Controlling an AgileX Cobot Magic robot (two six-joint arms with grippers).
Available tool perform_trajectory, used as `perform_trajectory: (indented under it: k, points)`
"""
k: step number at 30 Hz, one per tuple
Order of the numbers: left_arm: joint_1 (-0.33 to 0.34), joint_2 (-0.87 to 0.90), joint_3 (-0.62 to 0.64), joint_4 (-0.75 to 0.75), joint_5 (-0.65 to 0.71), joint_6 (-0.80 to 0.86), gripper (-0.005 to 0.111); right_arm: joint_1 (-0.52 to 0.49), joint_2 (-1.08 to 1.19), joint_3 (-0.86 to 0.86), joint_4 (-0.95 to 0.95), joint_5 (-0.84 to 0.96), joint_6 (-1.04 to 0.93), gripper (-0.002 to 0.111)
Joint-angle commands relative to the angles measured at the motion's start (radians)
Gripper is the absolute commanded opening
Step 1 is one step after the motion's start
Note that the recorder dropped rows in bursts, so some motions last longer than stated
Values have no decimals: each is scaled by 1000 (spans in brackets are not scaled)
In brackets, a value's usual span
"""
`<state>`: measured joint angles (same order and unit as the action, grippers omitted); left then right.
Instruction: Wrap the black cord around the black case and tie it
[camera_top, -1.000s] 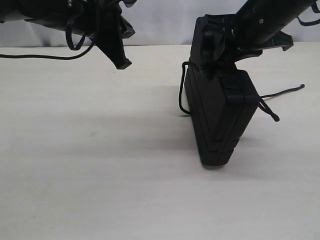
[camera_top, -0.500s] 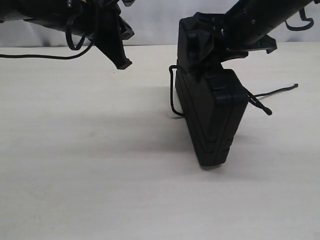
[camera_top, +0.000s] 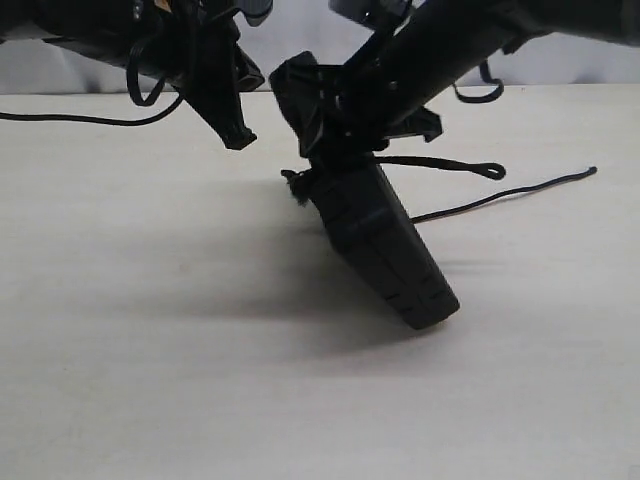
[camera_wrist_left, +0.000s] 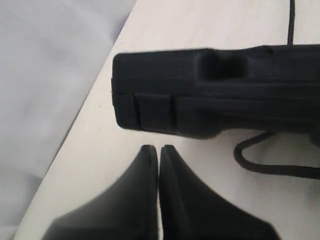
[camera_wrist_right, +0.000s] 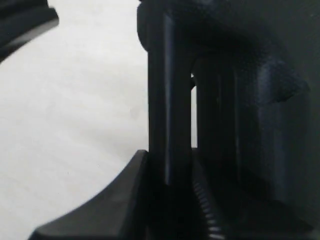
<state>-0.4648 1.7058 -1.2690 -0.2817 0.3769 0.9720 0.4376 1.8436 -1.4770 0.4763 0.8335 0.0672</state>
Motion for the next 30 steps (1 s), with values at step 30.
perform_trajectory:
  k: [30]
  points:
    - [151,0,-1,-261,176,136,3,58,92,-81,-110,53,-50,46]
